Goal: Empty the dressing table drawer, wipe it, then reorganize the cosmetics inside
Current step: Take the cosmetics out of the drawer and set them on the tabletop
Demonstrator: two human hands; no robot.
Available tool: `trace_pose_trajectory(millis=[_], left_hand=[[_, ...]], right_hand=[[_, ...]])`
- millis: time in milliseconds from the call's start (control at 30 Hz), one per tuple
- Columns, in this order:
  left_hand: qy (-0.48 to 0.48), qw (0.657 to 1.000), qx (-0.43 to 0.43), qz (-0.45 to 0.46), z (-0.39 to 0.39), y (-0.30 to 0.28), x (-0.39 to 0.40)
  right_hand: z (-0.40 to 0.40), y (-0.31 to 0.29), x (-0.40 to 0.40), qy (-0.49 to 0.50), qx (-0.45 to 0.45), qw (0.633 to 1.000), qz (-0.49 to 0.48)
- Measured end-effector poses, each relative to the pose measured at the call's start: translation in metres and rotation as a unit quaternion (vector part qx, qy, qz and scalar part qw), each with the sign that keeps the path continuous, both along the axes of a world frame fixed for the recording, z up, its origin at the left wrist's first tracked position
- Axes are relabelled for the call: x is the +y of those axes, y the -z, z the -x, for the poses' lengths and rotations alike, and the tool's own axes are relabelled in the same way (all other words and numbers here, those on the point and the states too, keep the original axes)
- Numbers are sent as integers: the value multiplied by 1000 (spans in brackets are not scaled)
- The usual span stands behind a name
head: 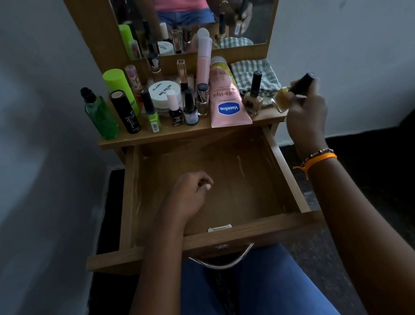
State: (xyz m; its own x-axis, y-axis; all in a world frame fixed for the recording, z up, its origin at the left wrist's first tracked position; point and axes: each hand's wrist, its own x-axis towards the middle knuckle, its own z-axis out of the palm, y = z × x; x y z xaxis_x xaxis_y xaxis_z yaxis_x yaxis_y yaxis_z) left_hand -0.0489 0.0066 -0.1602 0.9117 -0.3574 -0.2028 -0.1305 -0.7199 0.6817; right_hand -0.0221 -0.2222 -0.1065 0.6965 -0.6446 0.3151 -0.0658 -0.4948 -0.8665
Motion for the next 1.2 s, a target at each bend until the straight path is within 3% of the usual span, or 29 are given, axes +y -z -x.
trace_pose_trajectory(millis=[100,233,367,500,767,1067,1200], left_hand=[[5,1000,-6,3,0,1,0],[6,999,-39,8,-1,1,1],[-46,992,-89,81,-4,1,1],[-34,977,-148,152,-5,-3,5],[-40,966,-186,174,-2,-6,6],[-39,970,-204,129,-1,1,3],[-37,971,-201,121,0,0,4]], right_hand=[[17,-4,14,-18,-27,999,26],[34,-4,41,-145,-24,987,59],[44,2,67,-315,51,946,61],[49,9,85,-396,84,912,63],[42,-9,85,-363,73,926,72],[-16,-74,70,-283,-66,955,62],[-53,-85,72,-261,-48,958,105]])
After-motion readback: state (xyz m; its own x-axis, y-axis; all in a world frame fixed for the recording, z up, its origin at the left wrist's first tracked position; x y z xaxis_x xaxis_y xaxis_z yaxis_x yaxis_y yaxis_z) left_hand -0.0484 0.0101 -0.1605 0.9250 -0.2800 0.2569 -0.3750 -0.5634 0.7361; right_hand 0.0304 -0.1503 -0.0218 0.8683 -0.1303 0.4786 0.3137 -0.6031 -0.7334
